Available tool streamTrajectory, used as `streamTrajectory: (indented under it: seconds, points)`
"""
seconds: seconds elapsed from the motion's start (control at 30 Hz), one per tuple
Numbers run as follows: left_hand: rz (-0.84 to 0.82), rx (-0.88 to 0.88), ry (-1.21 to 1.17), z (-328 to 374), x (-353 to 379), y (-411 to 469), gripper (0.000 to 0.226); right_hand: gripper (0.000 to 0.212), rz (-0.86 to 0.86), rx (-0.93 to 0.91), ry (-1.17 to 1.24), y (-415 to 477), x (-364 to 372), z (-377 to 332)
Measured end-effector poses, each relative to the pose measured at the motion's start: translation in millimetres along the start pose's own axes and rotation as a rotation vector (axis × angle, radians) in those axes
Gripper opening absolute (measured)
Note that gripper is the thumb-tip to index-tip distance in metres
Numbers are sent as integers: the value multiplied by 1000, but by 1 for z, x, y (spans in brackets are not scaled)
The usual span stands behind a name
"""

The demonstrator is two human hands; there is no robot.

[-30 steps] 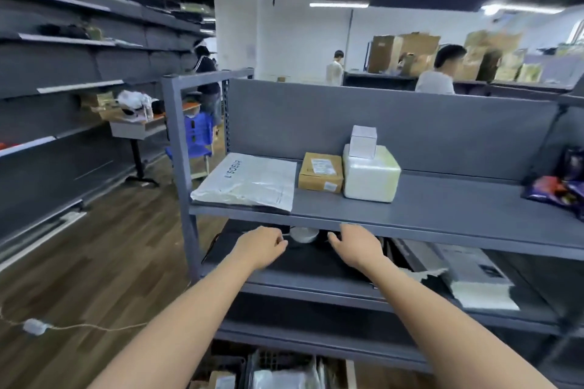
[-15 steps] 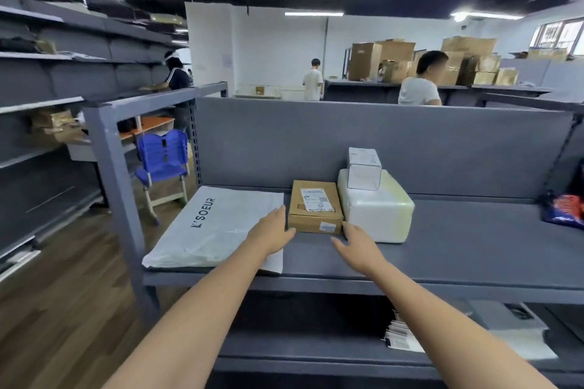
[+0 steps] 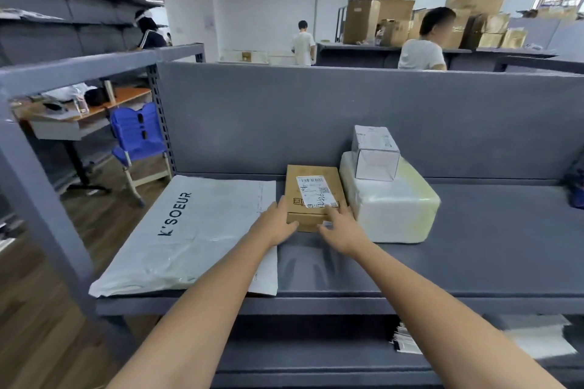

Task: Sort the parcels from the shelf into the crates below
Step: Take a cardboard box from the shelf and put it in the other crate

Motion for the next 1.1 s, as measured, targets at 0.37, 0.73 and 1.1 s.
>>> streamTrajectory:
  seconds: [0.37, 0.73, 1.1]
  points:
    - [49, -69, -228, 7, -9, 2, 42, 49, 165, 205, 229, 12, -10, 14]
    - [19, -135, -288, 7, 2, -36, 26, 26, 76, 344, 51, -18, -6, 23]
    - [-28, -120, -359, 14, 11, -109, 49, 48, 99, 294, 258, -87, -12, 30]
Point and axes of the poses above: each hand's wrist, its own y-axis towards the middle knuckle, its own x-axis out of the palm, z = x × y, the point moved 7 cm from there along y, towards the middle knuckle, and after that the axes turned 8 degrees about -x, right-handed, at the moved point
